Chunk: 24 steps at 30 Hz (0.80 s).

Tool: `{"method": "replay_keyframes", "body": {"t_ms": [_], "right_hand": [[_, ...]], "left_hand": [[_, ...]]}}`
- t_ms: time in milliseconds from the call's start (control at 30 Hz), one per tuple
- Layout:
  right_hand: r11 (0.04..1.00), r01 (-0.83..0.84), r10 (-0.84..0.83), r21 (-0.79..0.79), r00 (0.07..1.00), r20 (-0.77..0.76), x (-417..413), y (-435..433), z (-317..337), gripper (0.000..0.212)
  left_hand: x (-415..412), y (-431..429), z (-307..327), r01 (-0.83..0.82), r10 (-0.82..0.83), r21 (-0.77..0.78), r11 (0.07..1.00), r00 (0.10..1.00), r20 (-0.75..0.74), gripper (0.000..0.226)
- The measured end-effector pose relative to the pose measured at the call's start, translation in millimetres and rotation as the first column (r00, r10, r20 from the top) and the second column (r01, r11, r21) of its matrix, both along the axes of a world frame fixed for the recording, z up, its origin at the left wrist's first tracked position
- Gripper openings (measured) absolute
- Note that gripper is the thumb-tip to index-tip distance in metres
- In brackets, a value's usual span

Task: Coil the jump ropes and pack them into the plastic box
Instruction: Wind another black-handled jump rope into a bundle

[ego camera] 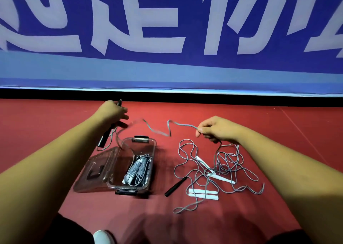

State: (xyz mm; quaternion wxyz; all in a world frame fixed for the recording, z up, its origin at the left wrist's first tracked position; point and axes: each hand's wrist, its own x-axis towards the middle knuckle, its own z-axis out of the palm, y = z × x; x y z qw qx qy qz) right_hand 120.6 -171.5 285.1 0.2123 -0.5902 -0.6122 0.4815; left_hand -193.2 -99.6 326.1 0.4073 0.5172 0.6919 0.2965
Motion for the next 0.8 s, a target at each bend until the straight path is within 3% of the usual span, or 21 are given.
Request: {"method": "replay_keyframes", "body": {"t_ms": [100, 233, 333, 433, 500, 600, 667, 700, 800], "right_hand": [[0.995, -0.026, 0.027, 0.092, 1.0, -0.001, -24, 4, 15, 0.025], [0.979, -0.058, 0.065, 0.194, 0.997, -0.034, -55, 5, 31, 0.025], [0.975, -0.014, 0.043, 0.222, 0.991, -0.127, -62, 7, 39, 0.029], [0.974, -0.04, 0.071, 0.225, 0.989, -0.129, -51, 7, 39, 0.029], [0.984, -0.08, 0.093, 0.161, 0.993, -0.075, -37, 8, 28, 0.024], [0.997, -0.065, 0.065, -0.032, 0.998, 0.004, -11, 6, -3, 0.019], [0.994, -0.024, 0.029, -0.111, 0.999, 0.041, 3, 2, -21, 0.021], [0.992, -0.004, 0.006, -0.127, 1.0, 0.017, 5, 0, -23, 0.022], [1.0, 0.019, -0.02, -0.019, 0.998, -0.064, -6, 2, -5, 0.023]], "left_hand": [[17, -11, 3, 0.194, -0.191, 0.018, 0.981, 0.975, -0.117, 0.021], [47, -35, 11, 0.501, -0.505, 0.076, 0.862, 0.862, 0.036, 0.023], [61, -47, 10, 0.664, -0.665, 0.042, 0.747, 0.747, 0.017, 0.023], [61, -39, 10, 0.51, -0.509, 0.121, 0.851, 0.86, -0.048, 0.019], [58, -29, 11, 0.265, -0.296, 0.207, 0.942, 0.945, 0.139, 0.019], [46, -15, 15, -0.053, -0.036, 0.215, 0.975, 0.921, 0.388, 0.023], [32, -7, 15, -0.151, 0.056, 0.187, 0.971, 0.9, 0.432, 0.024], [23, -4, 12, -0.13, 0.055, 0.184, 0.974, 0.929, 0.365, 0.022], [5, 2, 2, 0.083, -0.071, 0.133, 0.988, 0.993, -0.093, 0.013]]}}
